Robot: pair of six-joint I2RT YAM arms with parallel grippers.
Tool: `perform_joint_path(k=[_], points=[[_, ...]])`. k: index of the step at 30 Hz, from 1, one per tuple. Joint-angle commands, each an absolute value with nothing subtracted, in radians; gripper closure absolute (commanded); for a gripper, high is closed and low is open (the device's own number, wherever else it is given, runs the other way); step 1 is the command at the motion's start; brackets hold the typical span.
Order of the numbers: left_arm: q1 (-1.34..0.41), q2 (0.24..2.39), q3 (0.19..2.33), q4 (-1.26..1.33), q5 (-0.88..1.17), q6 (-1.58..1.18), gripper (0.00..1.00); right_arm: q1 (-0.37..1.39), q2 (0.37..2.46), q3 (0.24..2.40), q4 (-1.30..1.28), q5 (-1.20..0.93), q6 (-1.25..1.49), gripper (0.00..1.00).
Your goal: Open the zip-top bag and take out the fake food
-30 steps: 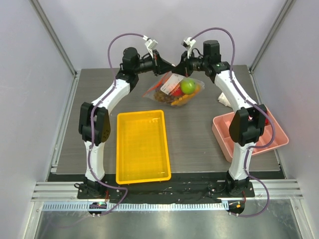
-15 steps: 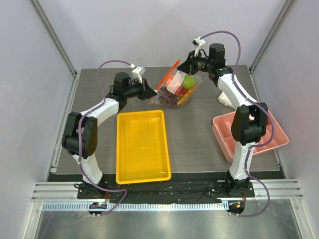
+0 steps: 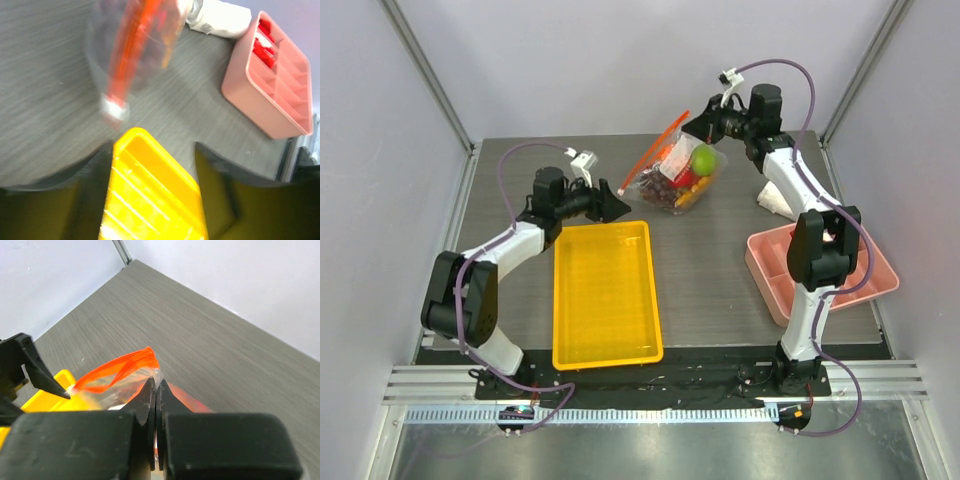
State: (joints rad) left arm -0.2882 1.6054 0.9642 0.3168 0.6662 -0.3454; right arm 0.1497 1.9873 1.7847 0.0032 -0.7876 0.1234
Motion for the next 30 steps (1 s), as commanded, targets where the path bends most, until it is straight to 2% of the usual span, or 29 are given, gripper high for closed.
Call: perform_joint_path(k=[1, 4, 9, 12, 13, 16, 24, 30], points=[[-0.284, 1.543, 1.014, 0.305, 0.695, -0.345, 0.29, 0.124, 1.907, 1.784, 0.166, -0.88, 0.117, 0.98], [-0.284, 1.581, 1.173, 0.201, 0.663, -0.301, 0.28, 0.138, 1.905, 1.796, 0.108, -0.916, 0.066, 0.98], [-0.282, 1.73, 1.437, 0.146, 0.683, -0.291, 0.34, 0.144, 1.911, 1.816, 0.058, -0.962, 0.035, 0.99], [-0.282, 1.836, 1.578, 0.12, 0.707, -0.272, 0.42, 0.146, 1.917, 1.827, 0.031, -0.991, 0.017, 0.99], [-0.282, 1.874, 1.626, 0.123, 0.719, -0.255, 0.49, 0.146, 1.917, 1.828, 0.015, -1.011, 0.009, 0.99], [-0.282, 1.94, 1.693, 0.123, 0.765, -0.216, 0.54, 0.146, 1.917, 1.83, 0.006, -1.022, 0.005, 0.98], [-0.284, 1.985, 1.695, 0.176, 0.793, -0.201, 0.56, 0.149, 1.922, 1.838, -0.025, -1.046, -0.014, 0.99], [-0.302, 2.034, 1.698, 0.225, 0.831, -0.232, 0.53, 0.156, 1.925, 1.842, -0.025, -1.048, -0.012, 0.99]])
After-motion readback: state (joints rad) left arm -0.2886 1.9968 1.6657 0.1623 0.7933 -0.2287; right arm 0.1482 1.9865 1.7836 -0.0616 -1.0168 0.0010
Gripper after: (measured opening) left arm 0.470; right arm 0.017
